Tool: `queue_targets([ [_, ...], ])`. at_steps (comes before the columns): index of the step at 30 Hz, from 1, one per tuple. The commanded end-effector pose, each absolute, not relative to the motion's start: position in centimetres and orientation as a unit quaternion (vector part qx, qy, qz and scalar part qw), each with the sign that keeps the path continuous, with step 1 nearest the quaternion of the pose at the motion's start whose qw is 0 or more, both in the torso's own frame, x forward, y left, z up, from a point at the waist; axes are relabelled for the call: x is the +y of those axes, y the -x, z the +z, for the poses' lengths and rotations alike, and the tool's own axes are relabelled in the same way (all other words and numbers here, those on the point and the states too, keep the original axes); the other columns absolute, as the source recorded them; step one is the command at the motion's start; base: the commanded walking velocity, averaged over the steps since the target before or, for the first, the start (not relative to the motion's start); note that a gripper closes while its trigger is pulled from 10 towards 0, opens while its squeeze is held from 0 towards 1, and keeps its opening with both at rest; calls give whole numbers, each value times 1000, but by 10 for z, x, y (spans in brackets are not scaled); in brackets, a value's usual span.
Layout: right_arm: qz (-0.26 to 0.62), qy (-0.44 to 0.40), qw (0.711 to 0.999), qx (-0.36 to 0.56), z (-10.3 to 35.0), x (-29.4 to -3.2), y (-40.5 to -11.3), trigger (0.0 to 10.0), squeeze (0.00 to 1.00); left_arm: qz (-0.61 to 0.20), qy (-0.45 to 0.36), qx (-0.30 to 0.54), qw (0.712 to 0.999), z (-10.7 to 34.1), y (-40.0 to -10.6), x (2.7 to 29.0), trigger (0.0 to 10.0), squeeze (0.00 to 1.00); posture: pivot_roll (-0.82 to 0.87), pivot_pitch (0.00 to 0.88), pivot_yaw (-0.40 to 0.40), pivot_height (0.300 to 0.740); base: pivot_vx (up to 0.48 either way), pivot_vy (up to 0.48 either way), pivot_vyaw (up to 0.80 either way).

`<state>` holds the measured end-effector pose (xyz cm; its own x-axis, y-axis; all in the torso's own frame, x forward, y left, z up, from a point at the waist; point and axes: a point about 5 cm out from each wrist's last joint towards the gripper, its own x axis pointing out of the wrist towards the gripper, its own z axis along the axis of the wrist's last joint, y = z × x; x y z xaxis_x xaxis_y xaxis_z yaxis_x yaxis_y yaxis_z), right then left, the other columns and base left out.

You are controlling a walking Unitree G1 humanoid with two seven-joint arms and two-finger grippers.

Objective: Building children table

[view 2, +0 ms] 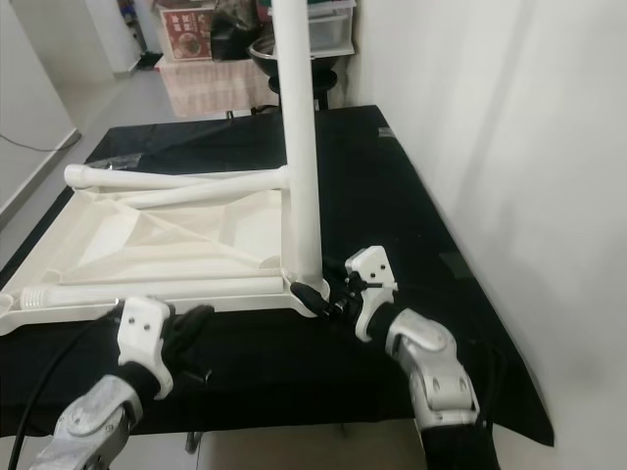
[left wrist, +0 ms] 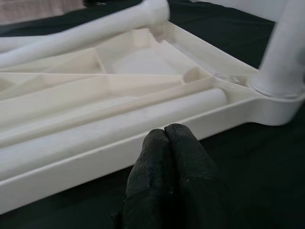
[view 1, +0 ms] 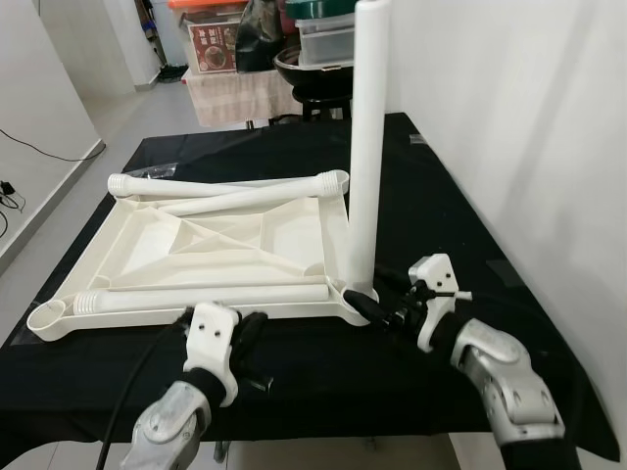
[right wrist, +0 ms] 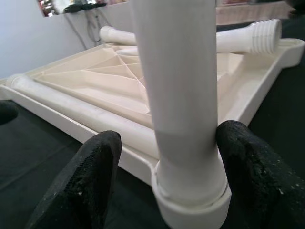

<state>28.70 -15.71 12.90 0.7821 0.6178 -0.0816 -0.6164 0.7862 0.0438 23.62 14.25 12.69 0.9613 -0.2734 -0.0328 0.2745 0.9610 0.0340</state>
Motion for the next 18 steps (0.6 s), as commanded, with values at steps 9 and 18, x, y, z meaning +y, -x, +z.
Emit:
queue_targets([
  [9, 409, -44, 909, 64, 125, -137, -251, 10000, 0, -110, -69, 14, 991, 124, -244, 150, 10000, 0, -43, 0, 48, 740, 0, 420, 0],
  [18, 448, -19, 891, 61, 132, -127, -249, 10000, 0, -114, -72, 10, 991, 124, -246, 147, 10000, 0, -47, 0, 41, 740, 0, 470, 0],
])
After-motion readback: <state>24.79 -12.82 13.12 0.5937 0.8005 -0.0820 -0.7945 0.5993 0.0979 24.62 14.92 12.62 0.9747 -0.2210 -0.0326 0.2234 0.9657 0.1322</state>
